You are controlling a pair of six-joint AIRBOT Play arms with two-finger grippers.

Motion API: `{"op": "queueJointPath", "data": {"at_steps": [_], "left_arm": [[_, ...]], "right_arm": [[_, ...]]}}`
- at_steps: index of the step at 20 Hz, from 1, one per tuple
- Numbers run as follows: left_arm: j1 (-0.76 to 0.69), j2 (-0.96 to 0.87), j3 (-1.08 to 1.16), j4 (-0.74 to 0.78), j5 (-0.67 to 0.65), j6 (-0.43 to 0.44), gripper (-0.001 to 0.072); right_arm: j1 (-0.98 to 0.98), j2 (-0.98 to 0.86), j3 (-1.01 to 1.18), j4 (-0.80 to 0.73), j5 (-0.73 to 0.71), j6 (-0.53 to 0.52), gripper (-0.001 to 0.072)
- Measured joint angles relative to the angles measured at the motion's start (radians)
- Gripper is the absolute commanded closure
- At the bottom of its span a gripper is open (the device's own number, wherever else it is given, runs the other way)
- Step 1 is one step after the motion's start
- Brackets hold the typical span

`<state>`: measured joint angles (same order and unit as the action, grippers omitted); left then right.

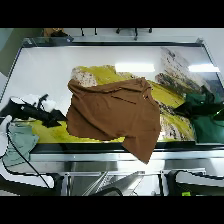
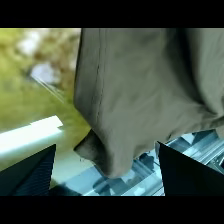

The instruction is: Fold the shirts.

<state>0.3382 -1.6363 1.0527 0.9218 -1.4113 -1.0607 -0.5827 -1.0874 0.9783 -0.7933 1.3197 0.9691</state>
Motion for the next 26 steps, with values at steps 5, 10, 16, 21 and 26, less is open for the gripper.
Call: {"op": "queueJointPath", "data": {"at_steps": [5, 10, 16, 21, 26], "left_arm": [[-0.079, 0.012, -0.127, -0.075, 0.102, 0.067, 0.0621], [-0.135, 0.010, -0.118, -0.073, 0.148, 0.079, 0.0691], [-0.118, 0.027, -0.103, -0.081, 0.111, 0.077, 0.0692], [-0.034, 0.244, -0.076, -0.168, 0.028, 0.059, 0.0692], [0.119, 0.654, 0.163, -0.412, -0.043, 0.029, 0.0690]], "right_arm": [[0.024, 0.011, -0.141, -0.026, -0.028, 0.007, 0.0272], [0.114, -0.021, -0.226, -0.026, -0.080, 0.006, 0.0273], [0.251, -0.077, -0.239, 0.048, -0.143, -0.035, 0.0692], [0.291, 0.080, -0.051, 0.187, -0.056, -0.064, 0.0692], [0.269, 0.372, 0.365, 0.264, -0.076, -0.046, 0.0692]]}}
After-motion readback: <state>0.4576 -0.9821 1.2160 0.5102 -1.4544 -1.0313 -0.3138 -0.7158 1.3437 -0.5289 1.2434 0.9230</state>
